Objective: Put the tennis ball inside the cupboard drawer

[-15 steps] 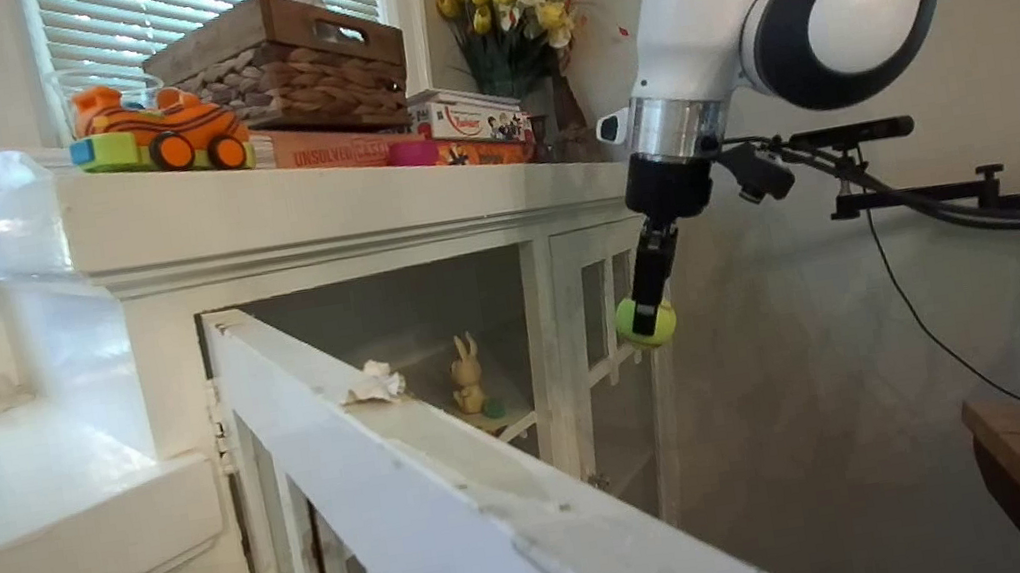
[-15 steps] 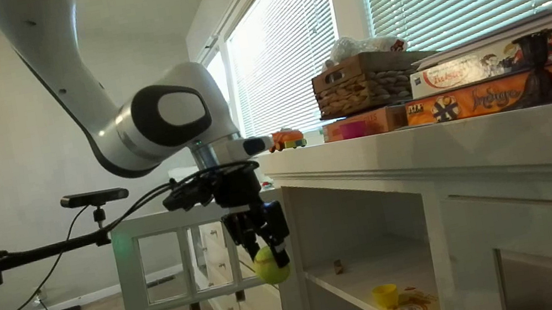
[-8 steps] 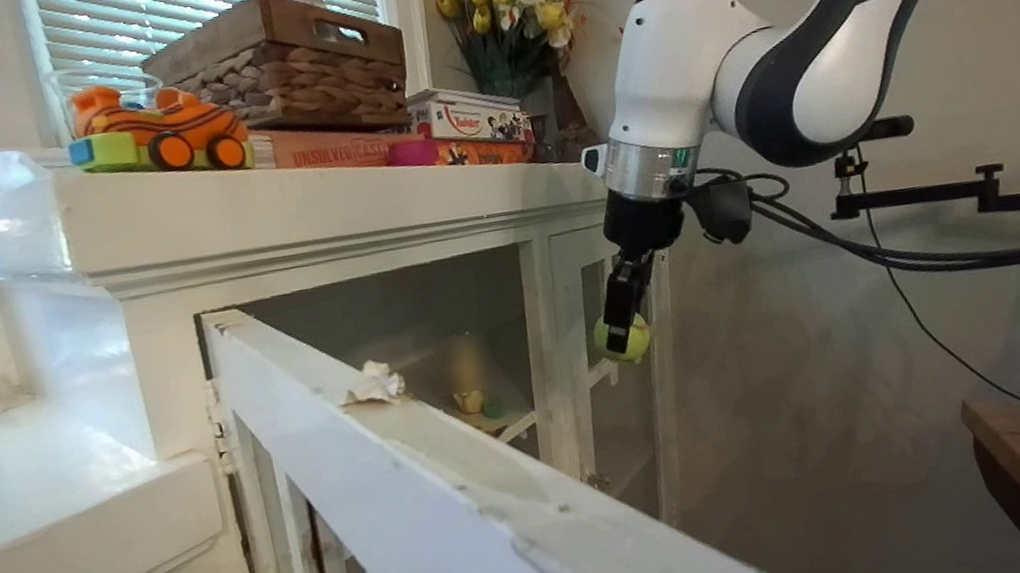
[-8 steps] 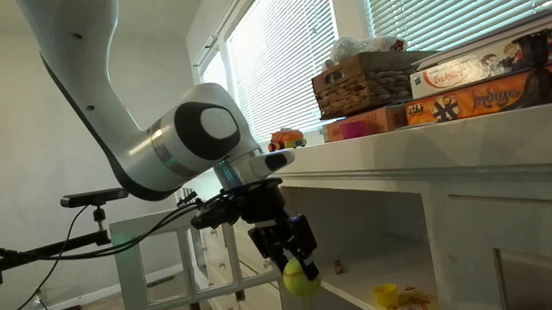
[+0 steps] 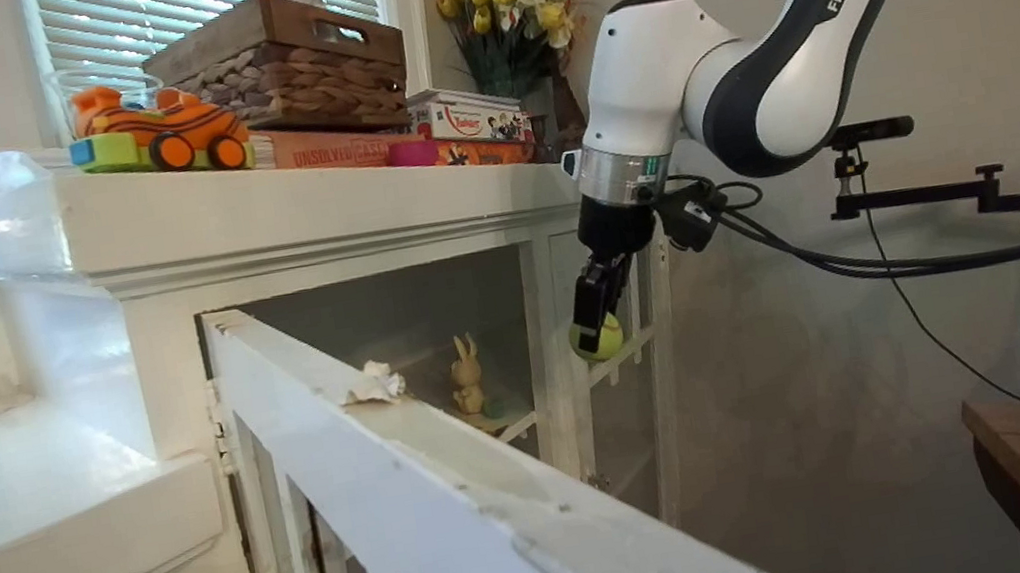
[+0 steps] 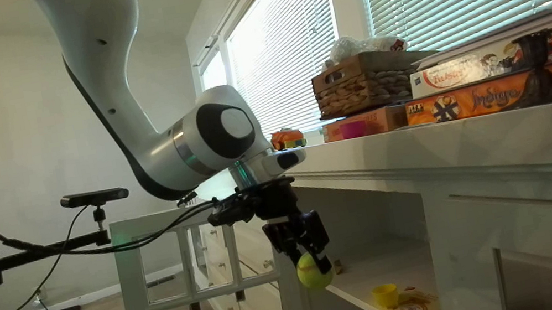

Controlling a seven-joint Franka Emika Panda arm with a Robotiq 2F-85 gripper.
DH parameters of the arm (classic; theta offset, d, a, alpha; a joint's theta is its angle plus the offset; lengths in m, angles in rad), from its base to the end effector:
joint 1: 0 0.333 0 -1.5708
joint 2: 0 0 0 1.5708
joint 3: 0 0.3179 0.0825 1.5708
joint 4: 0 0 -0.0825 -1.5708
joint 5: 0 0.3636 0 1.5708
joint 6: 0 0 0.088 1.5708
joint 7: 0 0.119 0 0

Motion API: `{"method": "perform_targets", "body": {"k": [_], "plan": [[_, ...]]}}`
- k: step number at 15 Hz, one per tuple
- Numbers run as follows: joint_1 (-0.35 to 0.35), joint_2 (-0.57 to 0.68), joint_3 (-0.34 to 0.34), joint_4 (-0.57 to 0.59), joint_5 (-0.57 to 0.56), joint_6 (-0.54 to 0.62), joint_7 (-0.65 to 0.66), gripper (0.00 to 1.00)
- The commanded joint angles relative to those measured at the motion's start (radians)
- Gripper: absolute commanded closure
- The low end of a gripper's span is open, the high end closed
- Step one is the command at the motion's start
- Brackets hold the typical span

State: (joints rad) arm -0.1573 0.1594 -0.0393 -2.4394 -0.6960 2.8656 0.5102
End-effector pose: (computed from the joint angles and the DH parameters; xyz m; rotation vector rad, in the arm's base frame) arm 0.4932 -0.0642 0.2670 2.8739 -0.0825 0.4222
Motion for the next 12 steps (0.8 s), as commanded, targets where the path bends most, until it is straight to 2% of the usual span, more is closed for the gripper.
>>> {"method": "perform_targets", "body": {"k": [1,3,4,9,10,12], "plan": [[0.010,0.026,-0.004,0.021,-0.015,0.016,0.038,0.59],[0.012,0.026,-0.004,0.022,-0.012,0.005,0.040,0.59],[0.003,0.010,0.001,0.006,0.001,0.000,0.006,0.34],[0.003,0.013,0.001,0.008,0.001,0.000,0.008,0.34],[0.002,-0.003,0.000,-0.012,-0.016,0.033,-0.003,0.59],[0.018,0.044,-0.040,0.025,-0.121,0.090,0.068,0.59]]}}
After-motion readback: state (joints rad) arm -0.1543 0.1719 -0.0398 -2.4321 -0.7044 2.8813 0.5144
